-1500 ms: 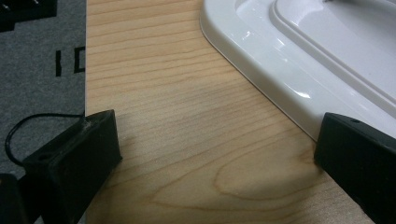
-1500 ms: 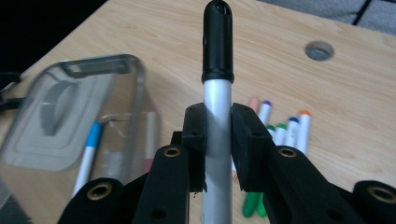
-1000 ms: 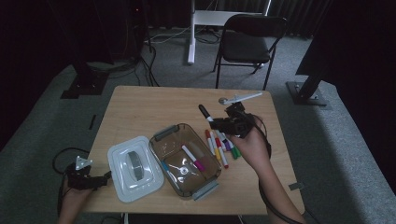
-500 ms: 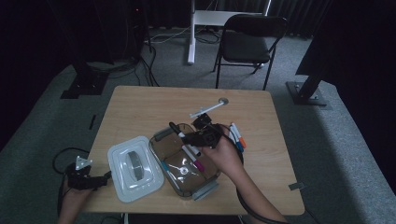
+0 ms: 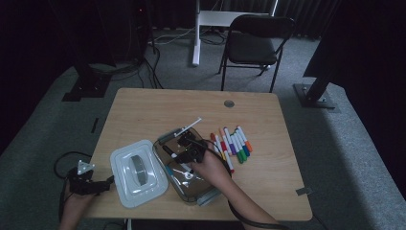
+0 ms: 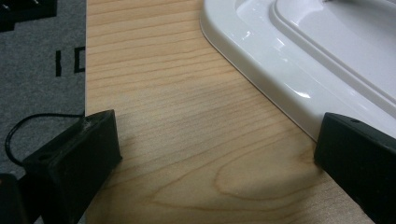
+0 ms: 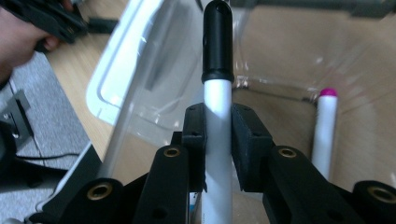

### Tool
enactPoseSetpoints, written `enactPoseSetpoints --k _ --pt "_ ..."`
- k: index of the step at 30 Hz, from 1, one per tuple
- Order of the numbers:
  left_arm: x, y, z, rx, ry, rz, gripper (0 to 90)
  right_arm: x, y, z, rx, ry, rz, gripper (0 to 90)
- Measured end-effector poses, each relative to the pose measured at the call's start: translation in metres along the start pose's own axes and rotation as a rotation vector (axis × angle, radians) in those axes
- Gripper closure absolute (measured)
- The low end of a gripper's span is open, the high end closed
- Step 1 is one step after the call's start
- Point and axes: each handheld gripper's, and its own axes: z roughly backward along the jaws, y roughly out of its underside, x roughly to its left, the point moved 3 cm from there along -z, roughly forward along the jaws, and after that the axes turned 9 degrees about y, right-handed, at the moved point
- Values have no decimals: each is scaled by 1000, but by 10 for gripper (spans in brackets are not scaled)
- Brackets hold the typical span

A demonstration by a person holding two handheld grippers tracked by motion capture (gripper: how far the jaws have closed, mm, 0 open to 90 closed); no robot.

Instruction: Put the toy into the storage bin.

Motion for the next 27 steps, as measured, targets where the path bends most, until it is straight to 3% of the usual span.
enactPoseSetpoints --k 8,22,27 --pt "0 0 0 0 -1 1 7 6 2 -24 83 -12 21 766" --pt "0 0 0 -2 0 3 7 12 7 -55 225 20 63 766" --pt "0 0 0 1 0 0 7 13 9 -64 265 3 62 764"
